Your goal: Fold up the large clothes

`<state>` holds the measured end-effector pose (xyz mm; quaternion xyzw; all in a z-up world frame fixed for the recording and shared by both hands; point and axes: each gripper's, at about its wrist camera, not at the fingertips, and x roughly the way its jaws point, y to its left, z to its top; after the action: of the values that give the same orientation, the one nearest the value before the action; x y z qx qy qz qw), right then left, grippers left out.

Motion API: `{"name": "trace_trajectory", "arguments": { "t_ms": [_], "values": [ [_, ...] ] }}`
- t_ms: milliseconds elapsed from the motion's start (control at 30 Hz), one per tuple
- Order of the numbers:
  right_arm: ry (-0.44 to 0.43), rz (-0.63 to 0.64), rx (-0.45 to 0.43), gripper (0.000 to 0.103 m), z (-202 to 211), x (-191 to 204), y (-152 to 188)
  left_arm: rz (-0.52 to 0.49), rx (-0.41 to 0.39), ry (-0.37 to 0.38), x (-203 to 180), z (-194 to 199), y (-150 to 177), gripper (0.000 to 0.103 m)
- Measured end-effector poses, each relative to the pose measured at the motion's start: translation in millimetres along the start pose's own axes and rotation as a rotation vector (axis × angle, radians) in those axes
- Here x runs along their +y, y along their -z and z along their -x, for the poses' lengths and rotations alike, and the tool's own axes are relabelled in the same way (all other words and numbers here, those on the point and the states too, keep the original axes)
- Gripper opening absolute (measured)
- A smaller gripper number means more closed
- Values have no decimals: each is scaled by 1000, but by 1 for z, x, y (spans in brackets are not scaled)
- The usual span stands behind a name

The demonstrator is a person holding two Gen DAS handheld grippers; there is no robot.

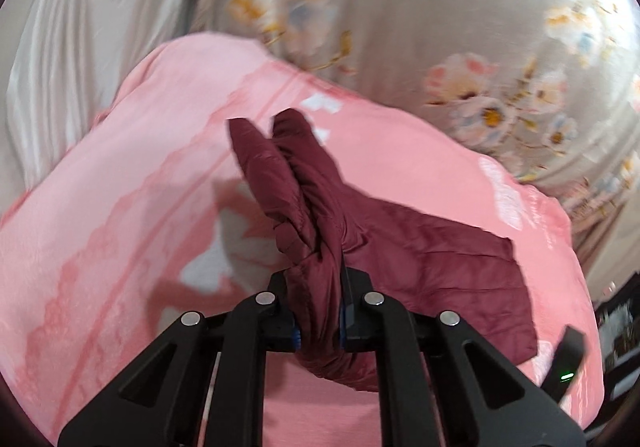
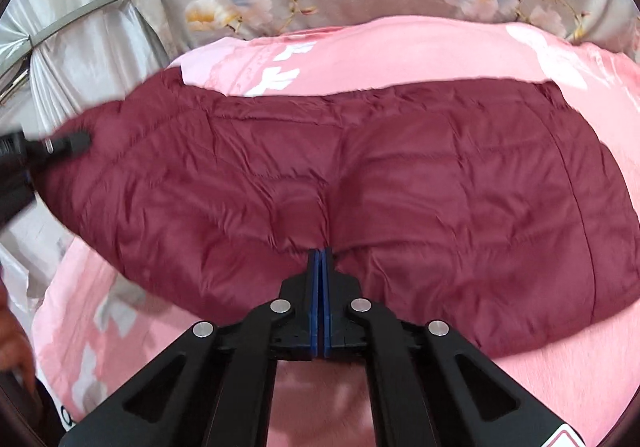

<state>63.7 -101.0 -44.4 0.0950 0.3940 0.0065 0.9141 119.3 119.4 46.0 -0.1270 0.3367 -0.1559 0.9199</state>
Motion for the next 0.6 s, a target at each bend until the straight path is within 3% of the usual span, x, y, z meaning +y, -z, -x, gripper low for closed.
{"name": "trace_trajectory", "arguments": {
  "t_ms": [200, 333, 600],
  "values": [
    [-50, -10, 33, 0, -25, -1, 5, -150, -21, 91, -73, 16, -11, 10],
    [-128, -109, 2, 0, 6, -26, 2, -260, -28, 134, -130, 16, -14, 10],
    [110, -134, -56, 2, 83, -94, 18, -436, 65, 193, -241, -18, 8, 10]
  ]
}}
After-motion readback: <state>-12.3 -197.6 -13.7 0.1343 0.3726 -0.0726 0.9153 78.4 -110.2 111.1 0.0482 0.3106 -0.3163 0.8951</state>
